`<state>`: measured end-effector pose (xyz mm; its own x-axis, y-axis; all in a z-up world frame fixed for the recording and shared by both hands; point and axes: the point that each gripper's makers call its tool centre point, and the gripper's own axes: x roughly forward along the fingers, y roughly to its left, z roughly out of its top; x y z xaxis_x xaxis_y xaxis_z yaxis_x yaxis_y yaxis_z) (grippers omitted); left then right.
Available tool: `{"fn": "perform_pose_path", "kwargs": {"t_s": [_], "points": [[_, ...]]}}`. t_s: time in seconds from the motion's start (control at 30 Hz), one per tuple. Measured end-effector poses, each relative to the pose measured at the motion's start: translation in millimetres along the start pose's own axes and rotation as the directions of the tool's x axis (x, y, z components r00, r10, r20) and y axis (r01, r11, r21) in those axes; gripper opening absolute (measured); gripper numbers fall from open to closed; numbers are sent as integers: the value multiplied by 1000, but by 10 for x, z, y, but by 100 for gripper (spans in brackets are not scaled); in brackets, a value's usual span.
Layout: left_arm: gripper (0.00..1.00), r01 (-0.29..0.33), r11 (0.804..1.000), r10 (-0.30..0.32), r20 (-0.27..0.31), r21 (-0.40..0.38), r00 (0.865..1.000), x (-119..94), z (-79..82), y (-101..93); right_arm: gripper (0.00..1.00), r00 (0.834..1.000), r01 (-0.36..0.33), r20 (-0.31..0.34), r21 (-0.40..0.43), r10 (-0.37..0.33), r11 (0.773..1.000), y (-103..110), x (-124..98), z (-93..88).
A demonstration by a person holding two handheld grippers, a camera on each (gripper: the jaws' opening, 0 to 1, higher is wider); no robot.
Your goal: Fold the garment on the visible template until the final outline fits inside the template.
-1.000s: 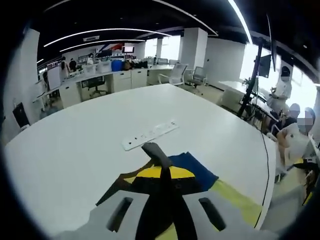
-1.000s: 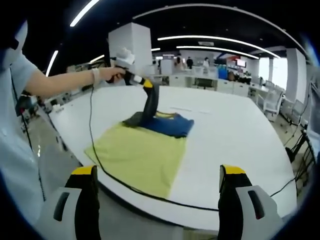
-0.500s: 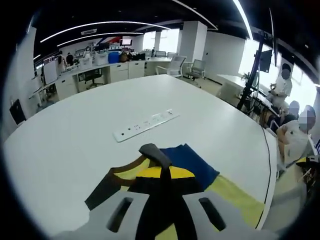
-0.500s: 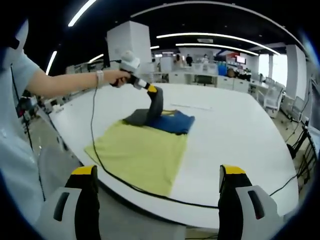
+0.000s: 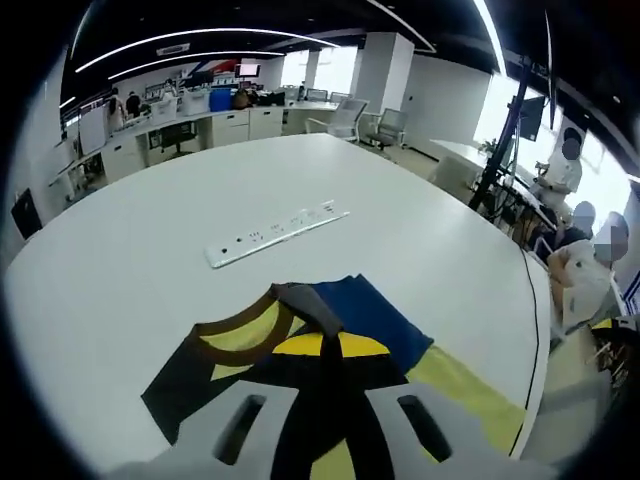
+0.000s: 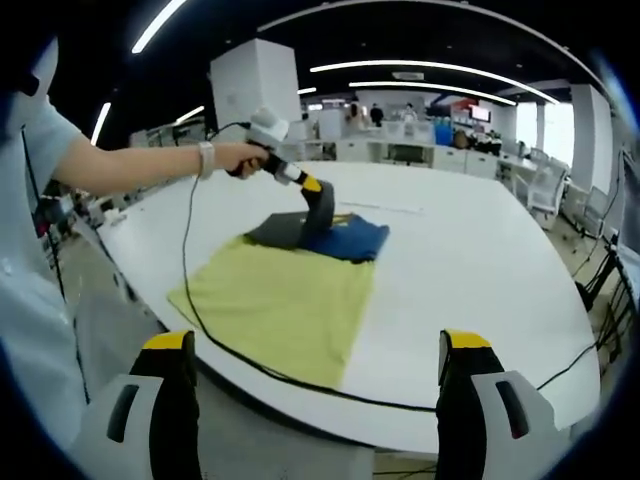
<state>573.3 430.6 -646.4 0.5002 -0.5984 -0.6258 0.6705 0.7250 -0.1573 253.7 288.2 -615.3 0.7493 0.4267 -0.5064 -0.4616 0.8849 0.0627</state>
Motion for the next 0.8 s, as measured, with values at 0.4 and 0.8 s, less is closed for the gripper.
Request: {"fn": "perform_pose_path", "kwargs": {"t_s": [0.4, 0.8], "points": [[0, 19, 1000, -19, -44, -6, 999, 192, -103, -78, 100, 1000, 12, -10, 16, -12, 1000, -58, -13, -53], [0, 36, 999, -37, -71, -20, 997, 347, -206, -169, 100, 1000, 0, -17, 30, 0, 1000, -42, 41, -94]]}}
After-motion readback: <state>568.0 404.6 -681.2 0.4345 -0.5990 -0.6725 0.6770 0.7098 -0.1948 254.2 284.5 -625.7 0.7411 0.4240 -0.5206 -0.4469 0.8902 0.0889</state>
